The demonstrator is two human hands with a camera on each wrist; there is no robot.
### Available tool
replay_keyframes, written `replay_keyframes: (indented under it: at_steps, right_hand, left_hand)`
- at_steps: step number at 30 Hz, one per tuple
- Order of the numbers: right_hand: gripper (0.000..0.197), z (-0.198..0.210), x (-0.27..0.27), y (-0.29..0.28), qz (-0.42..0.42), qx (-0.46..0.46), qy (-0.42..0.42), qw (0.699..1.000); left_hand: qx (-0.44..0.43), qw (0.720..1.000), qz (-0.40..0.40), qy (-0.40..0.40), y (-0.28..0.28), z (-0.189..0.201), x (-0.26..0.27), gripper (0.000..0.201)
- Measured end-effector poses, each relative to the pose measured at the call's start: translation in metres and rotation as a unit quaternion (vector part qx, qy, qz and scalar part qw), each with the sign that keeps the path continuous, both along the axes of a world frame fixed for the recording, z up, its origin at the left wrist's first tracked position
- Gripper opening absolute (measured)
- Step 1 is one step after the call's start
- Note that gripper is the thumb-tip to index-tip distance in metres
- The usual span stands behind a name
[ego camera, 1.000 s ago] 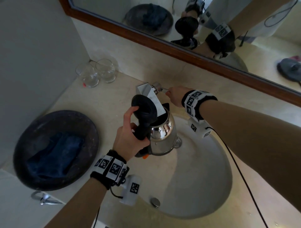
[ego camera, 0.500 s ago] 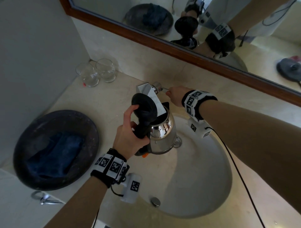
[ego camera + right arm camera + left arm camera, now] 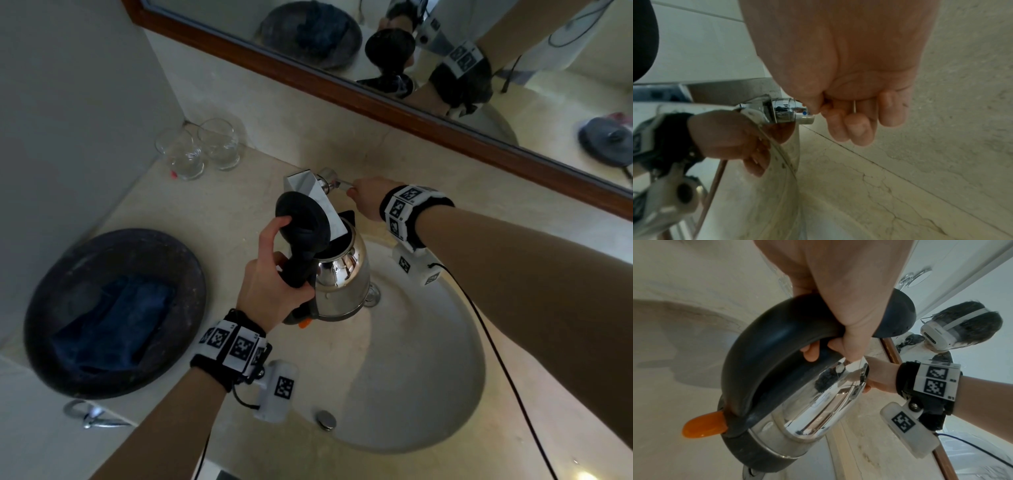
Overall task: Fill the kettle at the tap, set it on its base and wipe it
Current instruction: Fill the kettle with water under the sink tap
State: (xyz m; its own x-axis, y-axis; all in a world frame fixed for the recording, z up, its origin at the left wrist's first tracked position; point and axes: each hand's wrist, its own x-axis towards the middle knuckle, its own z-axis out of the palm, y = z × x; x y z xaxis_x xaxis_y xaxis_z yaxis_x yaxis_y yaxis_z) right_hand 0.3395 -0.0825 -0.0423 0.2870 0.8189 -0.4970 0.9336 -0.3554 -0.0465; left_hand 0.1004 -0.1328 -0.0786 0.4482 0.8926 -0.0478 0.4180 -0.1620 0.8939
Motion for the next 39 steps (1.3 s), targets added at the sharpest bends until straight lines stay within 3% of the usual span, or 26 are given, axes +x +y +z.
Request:
replay_keyframes:
  at_steps: [6,12,39]
  right_hand:
    - [0.031,0.0003,-0.0011,0.0011,-0.005,-0.007,0.003,1.0]
    - [0.032,0.0031,-0.0008,-0.0022,0.042,-0.01,-0.027,0.999]
    - [0.03,-0.006,0.0021,0.0029,0.009,-0.01,-0.01,1.0]
  left_hand:
    - [-0.006,1.0,0.001,-0.001,0.0004,0.0015,0.0011,0.098]
    - [-0.012,1.0,0.005,-0.001,-0.0001,0.0009,0.0014,0.1]
    - [-0.006,1.0,0.02,0.004,-0.0027,-0.0049,-0.0004,0.098]
